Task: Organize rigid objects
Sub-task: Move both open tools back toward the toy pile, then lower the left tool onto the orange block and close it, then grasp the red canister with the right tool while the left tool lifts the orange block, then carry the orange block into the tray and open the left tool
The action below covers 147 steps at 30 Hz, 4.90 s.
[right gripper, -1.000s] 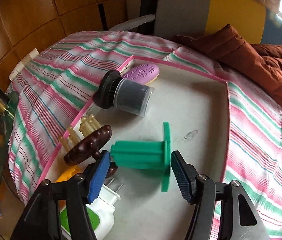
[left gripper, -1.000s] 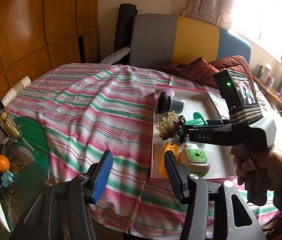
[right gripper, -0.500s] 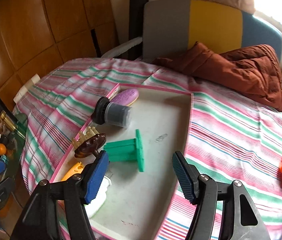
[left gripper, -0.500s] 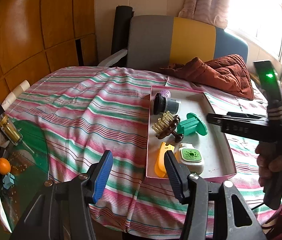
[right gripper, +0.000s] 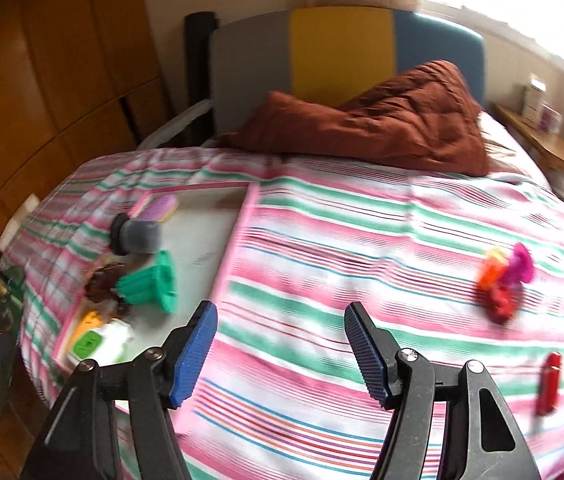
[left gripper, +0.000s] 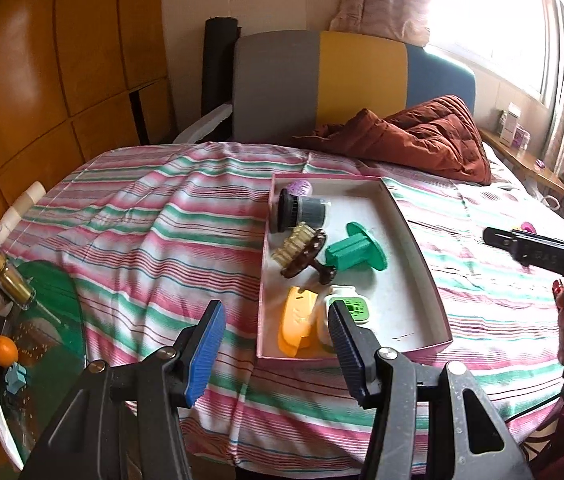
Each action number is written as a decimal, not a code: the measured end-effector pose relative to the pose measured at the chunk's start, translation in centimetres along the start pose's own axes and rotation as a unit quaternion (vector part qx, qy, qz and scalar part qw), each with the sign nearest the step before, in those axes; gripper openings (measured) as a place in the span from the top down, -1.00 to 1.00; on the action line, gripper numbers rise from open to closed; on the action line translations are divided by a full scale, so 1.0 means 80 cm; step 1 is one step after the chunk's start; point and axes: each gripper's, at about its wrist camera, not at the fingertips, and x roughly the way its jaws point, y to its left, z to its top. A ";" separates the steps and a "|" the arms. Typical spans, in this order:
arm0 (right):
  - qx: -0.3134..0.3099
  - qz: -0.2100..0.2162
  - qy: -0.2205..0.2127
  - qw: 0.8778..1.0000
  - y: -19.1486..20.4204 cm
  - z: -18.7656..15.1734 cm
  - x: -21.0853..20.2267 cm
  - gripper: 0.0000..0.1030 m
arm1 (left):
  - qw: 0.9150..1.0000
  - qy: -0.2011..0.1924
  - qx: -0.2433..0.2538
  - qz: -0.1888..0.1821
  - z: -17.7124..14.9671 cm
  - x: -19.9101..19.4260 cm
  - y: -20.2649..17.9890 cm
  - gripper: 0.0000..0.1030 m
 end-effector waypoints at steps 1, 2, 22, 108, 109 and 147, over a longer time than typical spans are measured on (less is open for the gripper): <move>0.005 -0.008 -0.001 1.000 -0.012 -0.002 -0.003 -0.30 | 1.000 0.001 0.003 -0.002 0.001 0.001 -0.003 -0.05; 0.011 -0.015 -0.002 1.000 -0.023 -0.003 -0.007 -0.30 | 1.000 0.001 0.006 -0.003 0.001 0.002 -0.008 -0.05; 0.157 -0.163 -0.001 0.974 -0.268 -0.051 -0.043 -0.30 | 0.994 -0.001 0.100 -0.039 0.018 0.012 -0.118 -0.05; 0.335 -0.137 0.069 0.929 -0.365 -0.075 -0.030 -0.36 | 0.948 0.092 0.199 -0.230 0.054 0.179 -0.414 0.64; 0.325 -0.139 0.078 0.932 -0.360 -0.076 -0.026 -0.36 | 0.950 0.089 0.195 -0.228 0.052 0.173 -0.406 0.64; 0.135 -0.183 0.143 0.963 -0.290 -0.087 0.019 0.49 | 0.984 -0.010 0.106 -0.146 0.042 0.030 -0.233 0.64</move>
